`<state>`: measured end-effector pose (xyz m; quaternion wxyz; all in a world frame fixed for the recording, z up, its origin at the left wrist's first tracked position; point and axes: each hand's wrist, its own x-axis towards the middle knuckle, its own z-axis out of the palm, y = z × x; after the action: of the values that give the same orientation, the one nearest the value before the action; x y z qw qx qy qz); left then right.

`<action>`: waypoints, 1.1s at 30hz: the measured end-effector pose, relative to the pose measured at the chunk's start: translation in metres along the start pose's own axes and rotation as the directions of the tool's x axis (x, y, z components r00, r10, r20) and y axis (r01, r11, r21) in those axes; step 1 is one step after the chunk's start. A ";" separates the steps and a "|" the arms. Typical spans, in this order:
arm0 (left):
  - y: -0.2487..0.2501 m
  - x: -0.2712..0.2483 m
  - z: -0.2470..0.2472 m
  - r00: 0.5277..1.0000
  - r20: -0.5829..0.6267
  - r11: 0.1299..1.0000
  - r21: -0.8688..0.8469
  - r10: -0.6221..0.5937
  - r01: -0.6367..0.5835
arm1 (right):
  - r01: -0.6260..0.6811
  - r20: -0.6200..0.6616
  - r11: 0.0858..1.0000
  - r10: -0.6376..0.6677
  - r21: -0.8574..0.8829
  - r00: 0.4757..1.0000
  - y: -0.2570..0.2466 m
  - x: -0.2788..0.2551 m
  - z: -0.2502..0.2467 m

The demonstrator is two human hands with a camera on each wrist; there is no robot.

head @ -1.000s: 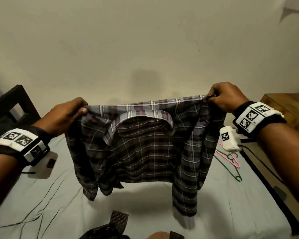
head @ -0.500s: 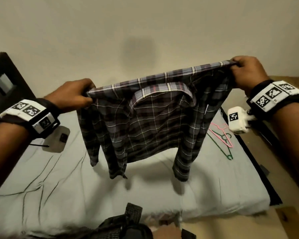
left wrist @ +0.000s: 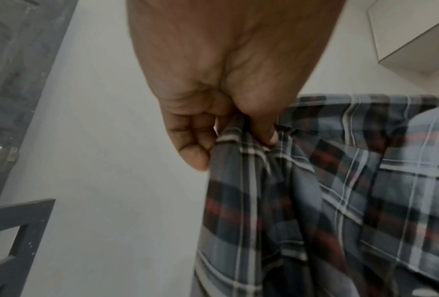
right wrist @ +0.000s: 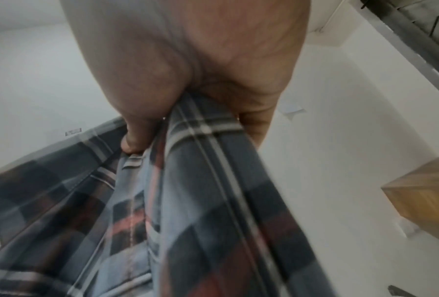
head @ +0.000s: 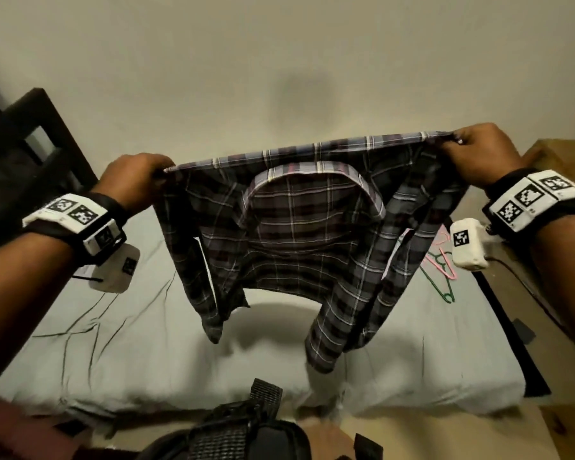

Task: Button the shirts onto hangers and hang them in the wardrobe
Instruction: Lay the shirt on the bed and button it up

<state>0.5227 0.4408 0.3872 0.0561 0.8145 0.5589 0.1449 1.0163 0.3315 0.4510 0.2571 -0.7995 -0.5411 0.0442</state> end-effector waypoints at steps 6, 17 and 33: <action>0.013 -0.027 0.005 0.995 0.032 0.956 -0.277 -0.093 0.099 | -0.109 0.087 0.941 0.085 0.321 0.993 0.037 -0.031 0.011; 0.048 -0.171 0.018 0.972 -0.017 0.875 -0.438 -0.235 0.204 | -0.136 0.314 0.816 -0.059 0.562 0.948 0.105 -0.165 0.021; 0.021 -0.244 0.003 0.951 0.274 0.943 -0.256 -0.142 0.214 | -0.183 0.575 0.800 -0.230 0.571 0.785 0.104 -0.223 0.003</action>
<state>0.4613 0.2074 0.3479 0.2550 0.7556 0.5927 0.1128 1.0112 0.1057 0.3541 0.3049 -0.6091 -0.5627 0.4684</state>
